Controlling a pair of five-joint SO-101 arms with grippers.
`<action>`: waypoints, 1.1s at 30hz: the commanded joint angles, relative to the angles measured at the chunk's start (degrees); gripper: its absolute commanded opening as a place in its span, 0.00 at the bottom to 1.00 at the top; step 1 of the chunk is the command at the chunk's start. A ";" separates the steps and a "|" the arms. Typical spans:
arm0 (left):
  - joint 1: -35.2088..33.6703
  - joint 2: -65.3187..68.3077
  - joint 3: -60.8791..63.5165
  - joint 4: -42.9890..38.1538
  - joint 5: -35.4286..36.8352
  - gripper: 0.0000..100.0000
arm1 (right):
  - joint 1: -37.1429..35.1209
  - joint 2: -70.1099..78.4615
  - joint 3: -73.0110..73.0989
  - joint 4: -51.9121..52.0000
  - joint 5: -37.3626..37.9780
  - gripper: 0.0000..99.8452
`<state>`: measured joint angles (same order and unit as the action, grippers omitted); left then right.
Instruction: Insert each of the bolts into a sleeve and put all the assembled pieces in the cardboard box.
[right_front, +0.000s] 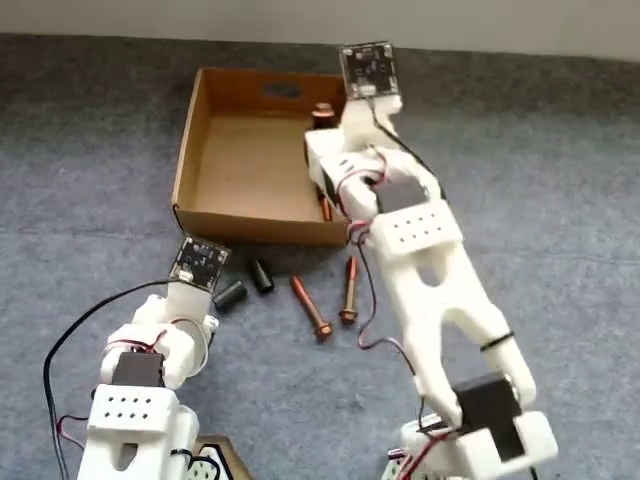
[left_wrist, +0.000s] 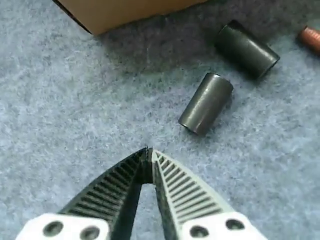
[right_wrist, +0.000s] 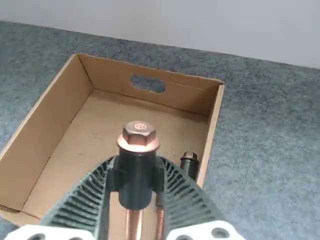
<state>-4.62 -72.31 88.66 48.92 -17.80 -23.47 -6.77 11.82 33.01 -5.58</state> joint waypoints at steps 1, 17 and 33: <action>0.92 -0.57 -0.22 -0.88 -0.44 0.01 | -0.57 5.67 -8.66 0.04 -0.79 0.01; 1.19 -0.57 -0.13 -0.97 -0.44 0.01 | -0.66 32.66 -26.68 -2.15 -7.21 0.01; 1.19 -0.57 -0.13 -0.97 -0.44 0.01 | -5.32 39.52 -27.03 -0.48 -1.23 0.01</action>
<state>-4.18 -72.31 88.66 48.92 -17.80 -28.48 33.58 -11.91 32.40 -7.60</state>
